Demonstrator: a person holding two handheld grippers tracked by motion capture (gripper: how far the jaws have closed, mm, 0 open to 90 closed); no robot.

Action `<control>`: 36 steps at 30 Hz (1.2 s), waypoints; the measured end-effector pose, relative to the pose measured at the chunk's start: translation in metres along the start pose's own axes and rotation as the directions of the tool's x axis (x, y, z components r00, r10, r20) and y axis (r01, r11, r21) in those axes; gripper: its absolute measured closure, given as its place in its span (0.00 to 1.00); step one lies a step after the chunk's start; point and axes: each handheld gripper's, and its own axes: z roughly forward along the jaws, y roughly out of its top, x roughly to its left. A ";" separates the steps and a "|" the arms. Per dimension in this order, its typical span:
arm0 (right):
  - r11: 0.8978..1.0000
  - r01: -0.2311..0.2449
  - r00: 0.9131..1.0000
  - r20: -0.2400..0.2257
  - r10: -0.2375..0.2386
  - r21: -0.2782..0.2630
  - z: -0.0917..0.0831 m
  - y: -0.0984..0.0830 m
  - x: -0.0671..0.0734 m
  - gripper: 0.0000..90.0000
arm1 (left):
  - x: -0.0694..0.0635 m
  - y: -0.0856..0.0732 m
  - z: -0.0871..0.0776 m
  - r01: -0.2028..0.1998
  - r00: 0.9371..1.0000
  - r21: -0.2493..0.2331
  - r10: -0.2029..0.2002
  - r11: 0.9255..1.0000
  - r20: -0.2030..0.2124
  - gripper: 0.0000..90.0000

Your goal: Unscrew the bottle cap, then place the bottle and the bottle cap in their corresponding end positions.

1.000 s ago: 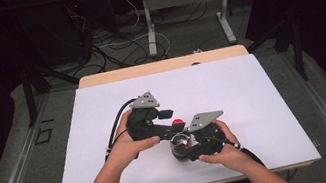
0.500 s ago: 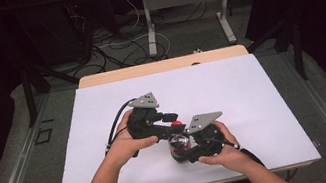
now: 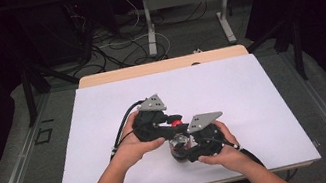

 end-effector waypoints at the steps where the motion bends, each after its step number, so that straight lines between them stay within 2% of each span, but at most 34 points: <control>1: 1.000 -0.005 1.000 0.004 0.005 -0.001 0.000 0.000 0.000 0.33 | -0.001 0.001 -0.001 0.009 1.000 0.012 -0.008 1.000 -0.010 0.68; 2: 1.000 -0.018 1.000 0.006 0.018 0.006 -0.001 0.000 0.000 0.33 | -0.004 0.000 0.002 0.018 0.999 -0.019 -0.019 1.000 -0.040 0.68; 4: 1.000 -0.015 1.000 0.011 0.015 0.017 -0.001 0.000 -0.001 0.33 | -0.006 0.001 0.002 0.031 0.997 -0.010 -0.032 0.999 -0.069 0.68; 5: 1.000 -0.026 0.999 0.021 0.026 0.004 -0.001 0.000 -0.001 0.33 | -0.008 0.001 0.002 0.047 0.996 -0.004 -0.047 0.999 -0.080 0.68; 8: 0.999 -0.036 0.999 0.030 0.036 0.002 -0.001 0.000 -0.002 0.33 | -0.014 0.001 0.006 0.082 0.986 -0.034 -0.086 0.996 -0.142 0.68; 12: 0.999 -0.039 0.998 0.039 0.039 0.006 -0.001 0.000 -0.004 0.33 | -0.016 0.002 0.008 0.096 0.980 -0.043 -0.102 0.994 -0.170 0.68; 15: 0.999 -0.039 0.999 0.033 0.039 0.007 -0.002 0.000 -0.004 0.33 | -0.014 0.003 0.007 0.098 0.982 -0.045 -0.104 0.994 -0.156 0.66; 16: 0.999 -0.039 0.999 0.033 0.039 0.006 -0.002 0.000 -0.004 0.33 | -0.012 0.003 0.006 0.090 0.982 -0.055 -0.098 0.994 -0.159 0.63; 20: 0.999 -0.050 0.998 0.027 0.049 0.005 0.000 0.000 -0.004 0.33 | -0.006 0.005 -0.005 0.100 0.990 -0.067 -0.106 0.993 -0.090 0.50; 23: 0.999 -0.034 0.999 0.019 0.034 0.002 0.000 0.000 -0.006 0.33 | -0.001 0.007 -0.011 0.068 0.996 -0.057 -0.071 0.996 -0.052 0.45; 24: 0.999 -0.041 0.999 0.012 0.041 0.005 -0.001 0.000 -0.005 0.33 | -0.001 0.007 -0.013 0.059 0.997 -0.053 -0.061 0.997 -0.039 0.44; 26: 0.999 -0.041 0.999 0.002 0.041 0.006 -0.001 0.001 -0.005 0.33 | 0.003 0.007 -0.016 0.030 1.000 -0.027 -0.030 0.999 0.004 0.43; 29: 0.999 -0.033 0.999 -0.006 0.033 0.012 -0.002 0.001 -0.004 0.33 | 0.009 0.007 -0.020 -0.012 0.999 -0.020 0.013 1.000 0.037 0.44; 33: 1.000 -0.018 1.000 -0.017 0.018 0.005 -0.002 0.001 -0.003 0.33 | 0.014 0.005 -0.021 -0.041 0.996 -0.006 0.042 0.999 0.079 0.45; 36: 1.000 -0.006 1.000 -0.028 0.007 0.010 -0.002 0.002 -0.002 0.33 | 0.016 0.004 -0.019 -0.062 0.994 0.007 0.061 0.998 0.090 0.47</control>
